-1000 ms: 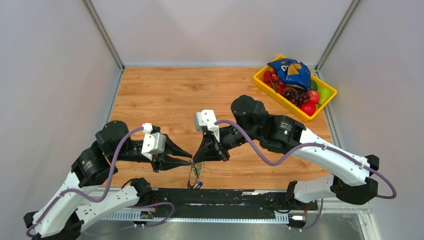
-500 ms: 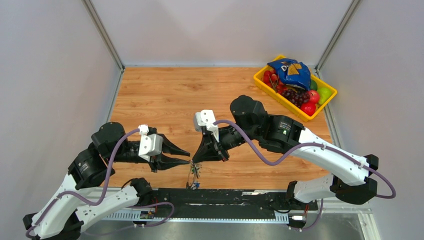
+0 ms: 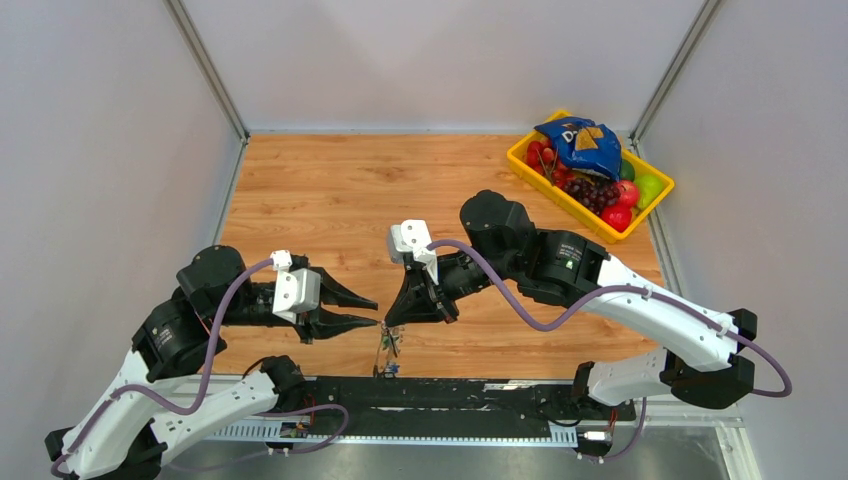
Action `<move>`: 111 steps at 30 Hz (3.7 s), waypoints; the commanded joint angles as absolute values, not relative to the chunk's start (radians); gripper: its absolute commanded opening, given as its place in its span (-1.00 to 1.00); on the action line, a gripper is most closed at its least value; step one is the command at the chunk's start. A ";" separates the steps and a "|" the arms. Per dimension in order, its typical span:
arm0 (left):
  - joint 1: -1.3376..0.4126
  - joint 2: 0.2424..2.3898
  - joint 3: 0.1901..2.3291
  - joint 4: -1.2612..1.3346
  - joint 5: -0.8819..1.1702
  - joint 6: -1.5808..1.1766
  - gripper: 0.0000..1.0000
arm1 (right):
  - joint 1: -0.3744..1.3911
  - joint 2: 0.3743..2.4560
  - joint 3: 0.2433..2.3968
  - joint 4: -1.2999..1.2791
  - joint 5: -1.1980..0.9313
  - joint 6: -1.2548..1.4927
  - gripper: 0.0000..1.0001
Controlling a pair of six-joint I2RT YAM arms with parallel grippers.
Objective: Put the keys on the keyring
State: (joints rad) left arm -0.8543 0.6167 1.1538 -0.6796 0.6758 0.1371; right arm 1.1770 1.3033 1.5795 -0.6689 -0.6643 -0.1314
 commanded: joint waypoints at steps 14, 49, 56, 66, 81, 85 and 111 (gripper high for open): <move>-0.856 0.614 1.132 -0.620 0.703 0.134 -0.29 | 1.180 1.308 1.647 -0.589 -0.678 -0.109 -1.00; -0.856 0.591 1.127 -0.602 0.679 0.129 -0.26 | 1.180 1.307 1.616 -0.575 -0.642 -0.110 -1.00; -0.855 0.589 1.112 -0.606 0.642 0.125 -0.19 | 1.180 1.264 1.548 -0.573 -0.576 -0.102 -1.00; -0.855 0.571 1.048 -0.572 0.505 0.088 -0.13 | 1.180 1.165 1.297 -0.522 -0.510 -0.051 -0.59; -0.856 0.542 0.925 -0.549 -0.066 -0.055 0.07 | 1.209 1.207 0.853 -0.141 -0.308 0.154 0.05; -0.856 0.533 0.886 -0.541 -0.196 -0.080 0.17 | 1.259 1.323 0.833 -0.037 -0.240 0.165 -0.07; -0.856 0.361 0.693 -0.438 -0.536 -0.125 0.42 | 1.243 1.904 0.945 0.215 -0.032 0.256 -1.00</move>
State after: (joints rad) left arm -0.8543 0.3790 0.7052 -0.4793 -0.4904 -0.1116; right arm 1.2995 1.8606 0.9424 0.1951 -0.1654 0.1841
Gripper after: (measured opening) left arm 0.700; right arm 0.004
